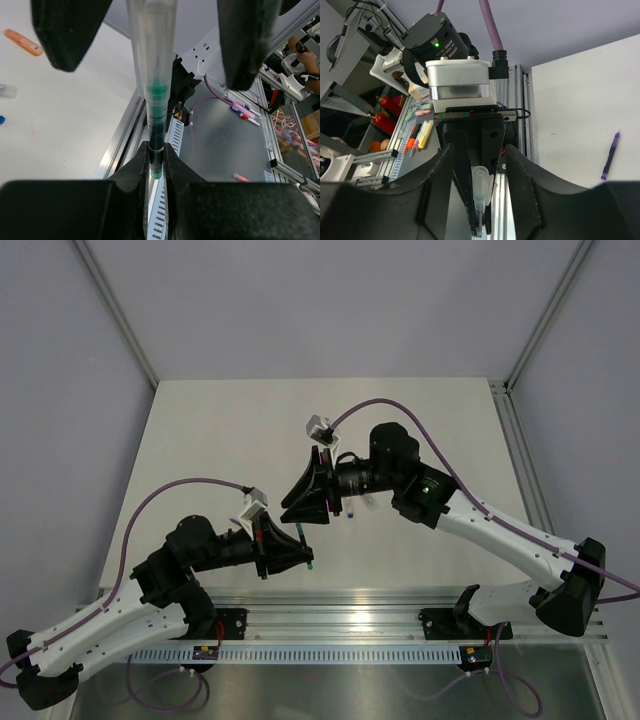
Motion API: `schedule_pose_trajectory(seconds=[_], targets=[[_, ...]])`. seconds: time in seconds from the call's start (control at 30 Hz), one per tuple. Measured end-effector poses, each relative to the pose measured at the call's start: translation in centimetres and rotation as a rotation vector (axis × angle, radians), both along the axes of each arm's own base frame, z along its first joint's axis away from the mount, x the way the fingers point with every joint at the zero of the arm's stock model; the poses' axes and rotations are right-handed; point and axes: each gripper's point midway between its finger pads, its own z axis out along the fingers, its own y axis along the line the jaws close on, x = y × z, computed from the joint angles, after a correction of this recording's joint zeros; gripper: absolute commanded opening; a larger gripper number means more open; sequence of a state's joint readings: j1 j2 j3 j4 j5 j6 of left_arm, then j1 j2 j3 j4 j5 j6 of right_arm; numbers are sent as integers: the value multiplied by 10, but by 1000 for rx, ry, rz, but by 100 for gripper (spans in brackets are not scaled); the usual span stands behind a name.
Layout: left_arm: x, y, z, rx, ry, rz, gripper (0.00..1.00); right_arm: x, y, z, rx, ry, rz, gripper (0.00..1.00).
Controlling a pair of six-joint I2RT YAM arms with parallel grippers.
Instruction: Insert the pens into the pen caps
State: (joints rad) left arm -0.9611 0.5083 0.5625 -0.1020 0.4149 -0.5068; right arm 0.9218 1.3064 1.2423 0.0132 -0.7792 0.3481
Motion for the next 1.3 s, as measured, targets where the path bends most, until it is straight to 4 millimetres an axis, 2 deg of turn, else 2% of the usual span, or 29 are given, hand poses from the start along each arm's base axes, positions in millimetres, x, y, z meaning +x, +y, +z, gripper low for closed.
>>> schedule_pose_trajectory(seconds=[0.27,0.3,0.4,0.43,0.53,0.9,1.1,1.3], targets=[[0,0,0,0,0,1,0,0,0,-13,-19,21,0,34],[0,0,0,0,0,1,0,0,0,-16,-23,24,0,27],[1,0,-2,6,7,7,0,-1,-1,-17,-23,27,0,16],[1,0,-1,5,6,7,0,-1,-1,-17,-22,27,-2,9],[2,0,-1,4,6,10,0,-2,-4,-16,-18,23,-11,0],[5,-2,-4,14,15,25,0,2,-34,-19,35,-16,-218,0],[6,-13,-13,49,49,-8,0,1,-40,-26,72,-35,-389,0],[8,-23,-10,80,64,-32,0,6,-41,-26,111,-39,-509,0]])
